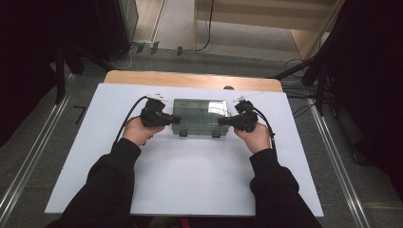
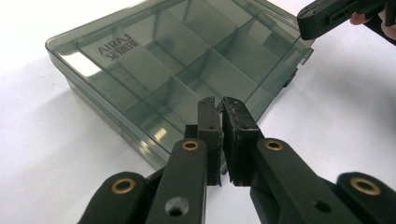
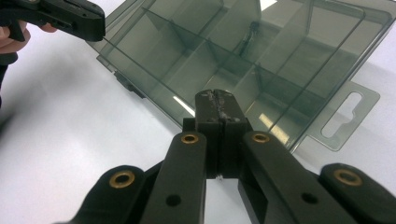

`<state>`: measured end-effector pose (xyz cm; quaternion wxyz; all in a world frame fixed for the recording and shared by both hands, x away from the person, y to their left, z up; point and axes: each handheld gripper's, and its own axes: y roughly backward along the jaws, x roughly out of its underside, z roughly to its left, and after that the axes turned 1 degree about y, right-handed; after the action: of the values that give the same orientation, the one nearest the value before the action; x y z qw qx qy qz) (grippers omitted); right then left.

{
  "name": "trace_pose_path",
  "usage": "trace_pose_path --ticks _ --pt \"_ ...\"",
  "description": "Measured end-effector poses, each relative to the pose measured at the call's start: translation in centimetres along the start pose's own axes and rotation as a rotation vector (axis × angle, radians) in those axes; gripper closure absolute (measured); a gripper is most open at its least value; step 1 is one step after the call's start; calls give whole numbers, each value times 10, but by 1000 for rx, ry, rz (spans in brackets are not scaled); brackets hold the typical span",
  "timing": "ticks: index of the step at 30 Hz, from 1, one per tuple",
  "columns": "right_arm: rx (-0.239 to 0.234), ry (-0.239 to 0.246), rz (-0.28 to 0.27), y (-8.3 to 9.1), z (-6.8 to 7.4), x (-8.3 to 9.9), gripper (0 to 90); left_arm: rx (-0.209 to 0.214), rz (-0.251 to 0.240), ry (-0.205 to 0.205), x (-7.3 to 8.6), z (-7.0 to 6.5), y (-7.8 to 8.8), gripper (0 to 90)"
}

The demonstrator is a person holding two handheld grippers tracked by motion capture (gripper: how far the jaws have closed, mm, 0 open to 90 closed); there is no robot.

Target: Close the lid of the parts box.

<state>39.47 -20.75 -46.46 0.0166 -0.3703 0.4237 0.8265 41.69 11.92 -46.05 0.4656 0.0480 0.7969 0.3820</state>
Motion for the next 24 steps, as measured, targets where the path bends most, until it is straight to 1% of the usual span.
trace_pose_path --ticks 3,6,8,14,19,24 --pt "3 2 4 0 1 2 900 -3 4 1 3 1 0 860" --pt "1 -7 11 -2 1 5 900 3 5 4 5 1 -1 860" --pt "-3 -11 13 -3 0 6 900 1 9 -5 6 0 -1 860" --pt "-7 -10 2 -4 -1 9 900 6 7 -10 7 -1 -1 860" --pt "-2 -17 16 -7 -2 12 900 -1 20 -16 9 -2 -4 860" --pt "-3 -11 -13 -8 -3 16 894 4 7 -11 12 -1 -5 859"
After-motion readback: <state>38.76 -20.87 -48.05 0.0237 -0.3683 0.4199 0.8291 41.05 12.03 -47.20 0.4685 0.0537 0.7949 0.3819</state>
